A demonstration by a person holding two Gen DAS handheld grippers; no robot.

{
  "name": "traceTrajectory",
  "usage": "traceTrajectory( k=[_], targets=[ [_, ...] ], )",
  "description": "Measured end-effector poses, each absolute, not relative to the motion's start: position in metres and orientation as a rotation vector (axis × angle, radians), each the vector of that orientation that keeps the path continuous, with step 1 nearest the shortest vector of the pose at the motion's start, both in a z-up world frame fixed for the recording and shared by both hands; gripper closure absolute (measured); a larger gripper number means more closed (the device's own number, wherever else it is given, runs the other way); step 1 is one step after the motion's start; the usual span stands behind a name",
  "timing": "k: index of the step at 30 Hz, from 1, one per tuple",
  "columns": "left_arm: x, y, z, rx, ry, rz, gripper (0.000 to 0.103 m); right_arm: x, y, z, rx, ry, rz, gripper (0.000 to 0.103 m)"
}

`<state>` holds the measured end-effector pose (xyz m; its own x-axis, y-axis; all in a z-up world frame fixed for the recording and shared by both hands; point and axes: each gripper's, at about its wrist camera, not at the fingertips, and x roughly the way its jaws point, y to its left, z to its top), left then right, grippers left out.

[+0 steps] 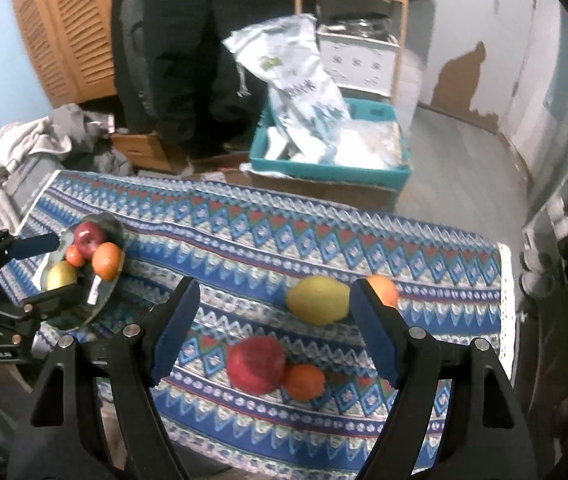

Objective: Organize fruits
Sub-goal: 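Lift both tools off the plate and move them back toward the remaining fruit, then lower the right tool onto the large orange while the left tool lowers onto the red apple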

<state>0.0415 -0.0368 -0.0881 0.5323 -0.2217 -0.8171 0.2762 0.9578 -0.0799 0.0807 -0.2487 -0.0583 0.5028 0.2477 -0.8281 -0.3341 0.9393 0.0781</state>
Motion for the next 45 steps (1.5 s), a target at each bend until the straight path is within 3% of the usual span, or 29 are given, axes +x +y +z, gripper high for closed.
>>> traceTrajectory(
  k=[21, 35, 45],
  targets=[
    [0.061, -0.112, -0.162, 0.163, 1.099, -0.404, 0.024, 0.075, -0.309, -0.156, -0.084, 1.166, 0.300, 0.025],
    [0.066, -0.128, -0.199, 0.150, 1.177, -0.436, 0.024, 0.066, -0.298, -0.217, -0.183, 1.308, 0.373, 0.025],
    [0.073, -0.127, -0.211, 0.113, 1.203, -0.432, 0.024, 0.071, -0.279, -0.239, -0.250, 1.308, 0.443, 0.025]
  ],
)
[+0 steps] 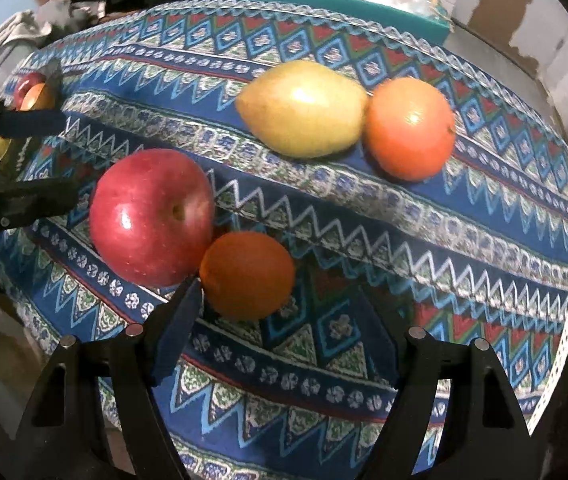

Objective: Organize fruits
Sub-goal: 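Lower the right tool onto the large orange while the left tool lowers onto the red apple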

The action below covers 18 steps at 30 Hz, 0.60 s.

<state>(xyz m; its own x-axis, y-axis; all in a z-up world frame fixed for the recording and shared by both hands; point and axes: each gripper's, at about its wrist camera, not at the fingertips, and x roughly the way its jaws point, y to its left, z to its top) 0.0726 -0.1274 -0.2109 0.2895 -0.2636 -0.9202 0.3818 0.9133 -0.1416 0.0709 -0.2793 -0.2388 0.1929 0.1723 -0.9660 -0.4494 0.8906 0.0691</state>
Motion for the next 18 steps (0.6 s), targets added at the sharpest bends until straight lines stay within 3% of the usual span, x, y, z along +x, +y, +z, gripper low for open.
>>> traceTrajectory(
  k=[5, 8, 10, 18],
  targets=[
    [0.077, -0.125, -0.214, 0.090, 1.216, -0.432, 0.024, 0.077, -0.269, -0.246, -0.247, 1.298, 0.506, 0.029],
    [0.078, -0.124, -0.216, 0.082, 1.224, -0.437, 0.024, 0.083, -0.262, -0.251, -0.231, 1.300, 0.550, 0.039],
    [0.079, -0.124, -0.219, 0.075, 1.232, -0.447, 0.024, 0.085, -0.256, -0.257, -0.225, 1.322, 0.570, 0.053],
    [0.084, -0.129, -0.225, 0.059, 1.237, -0.462, 0.024, 0.089, -0.260, -0.255, -0.181, 1.327, 0.517, 0.055]
  ],
)
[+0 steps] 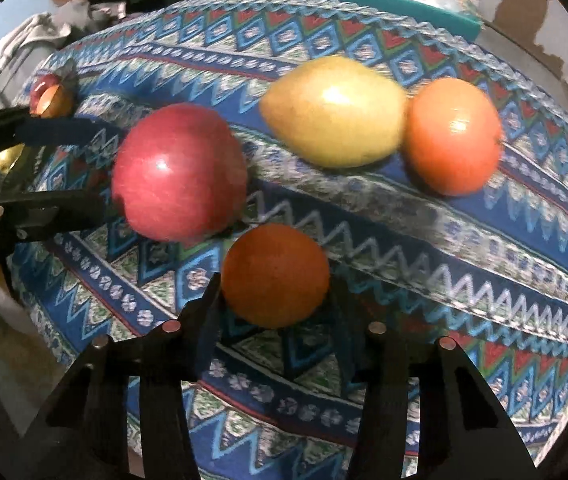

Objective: Organize fruits
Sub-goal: 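Lower the right tool onto the large orange while the left tool lowers onto the red apple, then close the right tool on the orange while the left tool closes on the apple, then lift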

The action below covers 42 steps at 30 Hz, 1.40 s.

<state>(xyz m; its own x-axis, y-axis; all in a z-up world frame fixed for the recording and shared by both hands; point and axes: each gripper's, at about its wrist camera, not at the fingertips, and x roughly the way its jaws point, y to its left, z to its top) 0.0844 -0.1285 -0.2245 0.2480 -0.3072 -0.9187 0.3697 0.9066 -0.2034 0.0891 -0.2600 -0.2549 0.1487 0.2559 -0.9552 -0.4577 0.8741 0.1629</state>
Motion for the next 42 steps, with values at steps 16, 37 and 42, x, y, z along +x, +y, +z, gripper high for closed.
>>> traceTrajectory(
  k=[16, 37, 42],
  targets=[
    [0.105, -0.158, -0.252, 0.053, 1.293, -0.513, 0.022, 0.102, -0.317, -0.227, -0.018, 1.271, 0.326, 0.055],
    [0.110, -0.183, -0.271, 0.107, 1.284, -0.512, 0.027, 0.093, -0.345, -0.218, 0.024, 1.254, 0.294, 0.055],
    [0.107, -0.178, -0.269, 0.119, 1.278, -0.502, 0.027, 0.093, -0.336, -0.214, 0.008, 1.239, 0.298, 0.055]
  ],
)
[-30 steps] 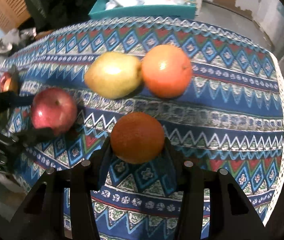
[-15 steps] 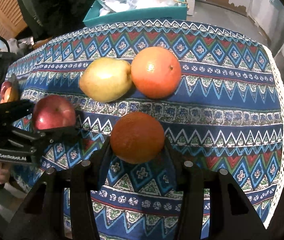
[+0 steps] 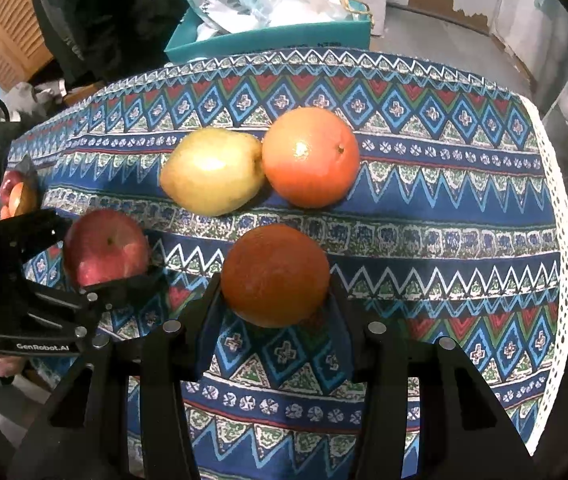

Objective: Organize fruits
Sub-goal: 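Close the right tool on the orange while the left tool closes on the apple, then lift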

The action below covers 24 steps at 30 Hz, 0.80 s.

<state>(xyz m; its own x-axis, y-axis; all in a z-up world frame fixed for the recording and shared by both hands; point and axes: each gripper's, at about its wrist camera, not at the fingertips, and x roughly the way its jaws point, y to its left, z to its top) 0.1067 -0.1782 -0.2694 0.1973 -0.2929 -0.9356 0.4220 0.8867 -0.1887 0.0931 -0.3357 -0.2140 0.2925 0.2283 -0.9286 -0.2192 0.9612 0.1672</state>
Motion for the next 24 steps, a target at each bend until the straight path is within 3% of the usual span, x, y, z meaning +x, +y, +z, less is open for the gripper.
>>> traceTrajectory(
  k=[24],
  targets=[
    [0.081, -0.145, -0.165, 0.057, 1.077, -0.494, 0.027, 0.080, -0.324, -0.132, -0.010, 1.037, 0.293, 0.056]
  ],
)
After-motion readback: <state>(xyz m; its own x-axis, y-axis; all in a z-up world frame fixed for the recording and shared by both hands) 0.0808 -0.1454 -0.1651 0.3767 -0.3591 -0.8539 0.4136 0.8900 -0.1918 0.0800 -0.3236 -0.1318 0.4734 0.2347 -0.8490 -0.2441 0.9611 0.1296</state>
